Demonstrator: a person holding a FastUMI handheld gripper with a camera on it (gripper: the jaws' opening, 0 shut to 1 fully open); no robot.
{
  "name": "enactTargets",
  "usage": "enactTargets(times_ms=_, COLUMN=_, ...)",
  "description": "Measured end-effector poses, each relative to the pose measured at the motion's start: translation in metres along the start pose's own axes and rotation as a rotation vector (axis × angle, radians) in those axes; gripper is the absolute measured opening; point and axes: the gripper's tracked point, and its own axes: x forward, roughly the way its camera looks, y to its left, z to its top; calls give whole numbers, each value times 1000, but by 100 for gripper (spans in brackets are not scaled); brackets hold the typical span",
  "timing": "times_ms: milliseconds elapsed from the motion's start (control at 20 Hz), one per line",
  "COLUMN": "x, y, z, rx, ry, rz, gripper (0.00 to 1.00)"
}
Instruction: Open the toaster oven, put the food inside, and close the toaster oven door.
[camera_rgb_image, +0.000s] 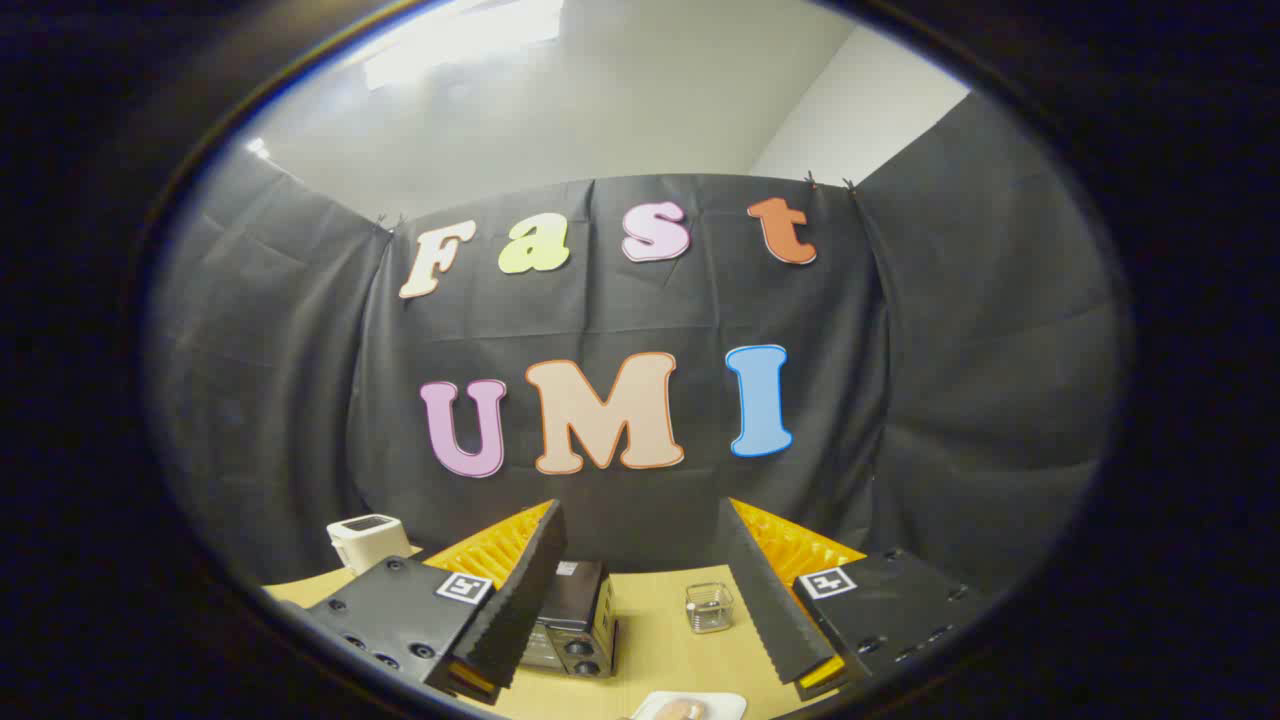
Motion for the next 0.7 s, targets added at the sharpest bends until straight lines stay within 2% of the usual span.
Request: enactTargets(times_ms=700, x=3, y=35, z=27, rx=21, ry=-9, rz=10, gripper=95)
